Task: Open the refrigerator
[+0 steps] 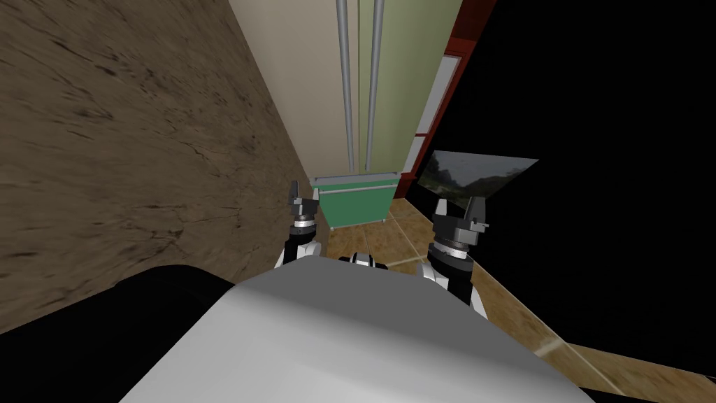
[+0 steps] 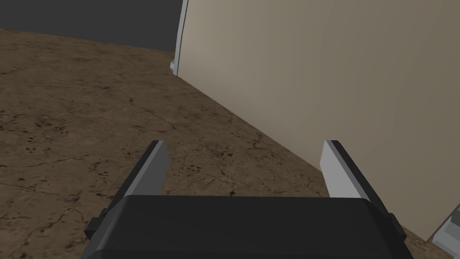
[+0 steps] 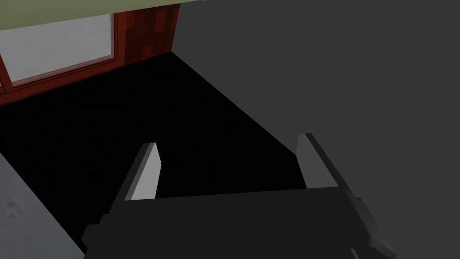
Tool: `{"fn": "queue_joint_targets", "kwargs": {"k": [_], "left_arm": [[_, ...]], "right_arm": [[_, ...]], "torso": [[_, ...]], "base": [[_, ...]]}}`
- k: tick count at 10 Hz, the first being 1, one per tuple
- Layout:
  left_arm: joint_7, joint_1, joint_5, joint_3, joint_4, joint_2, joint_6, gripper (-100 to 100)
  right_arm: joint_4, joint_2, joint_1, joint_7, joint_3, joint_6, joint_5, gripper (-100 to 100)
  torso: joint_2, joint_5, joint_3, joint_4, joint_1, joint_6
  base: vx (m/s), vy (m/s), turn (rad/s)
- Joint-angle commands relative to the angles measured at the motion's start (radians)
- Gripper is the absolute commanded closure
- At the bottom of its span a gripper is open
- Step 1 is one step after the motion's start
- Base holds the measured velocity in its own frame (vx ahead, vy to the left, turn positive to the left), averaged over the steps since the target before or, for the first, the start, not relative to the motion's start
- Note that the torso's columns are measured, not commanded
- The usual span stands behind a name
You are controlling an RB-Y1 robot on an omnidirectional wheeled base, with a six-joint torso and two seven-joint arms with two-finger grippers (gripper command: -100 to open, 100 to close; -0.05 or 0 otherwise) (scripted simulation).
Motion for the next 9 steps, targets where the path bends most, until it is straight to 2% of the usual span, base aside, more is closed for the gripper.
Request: {"fn": "queue_joint_targets", "kwargs": {"k": [1,4,7,9], "left_arm": [[-0.004,-0.005,0.015,0.005,0.063,0.066,-0.058,-100],[-0.011,-0.011,0.038,0.01,0.153,0.112,-0.143,-100],[-0.014,-0.013,0.047,0.012,0.201,0.123,-0.177,-100],[-0.017,-0.019,0.066,0.017,0.267,0.138,-0.236,-100]], "right_arm": [[0.0,0.0,0.0,0.0,0.0,0.0,0.0,0],[0.0,0.0,0.0,0.0,0.0,0.0,0.0,0],[0.0,0.0,0.0,0.0,0.0,0.0,0.0,0],[0.0,0.0,0.0,0.0,0.0,0.0,0.0,0]], "torso": [[0.001,0.0,-0.001,0.001,0.0,0.0],[0.002,0.0,0.0,0.001,-0.001,0.0],[0.004,0.0,0.001,0.002,-0.001,0.0],[0.003,0.0,0.001,0.002,-0.001,0.0]], "base": [[0.078,0.023,-0.027],[0.108,0.032,-0.028],[0.073,0.032,-0.01],[0.078,0.03,-0.024]]}}
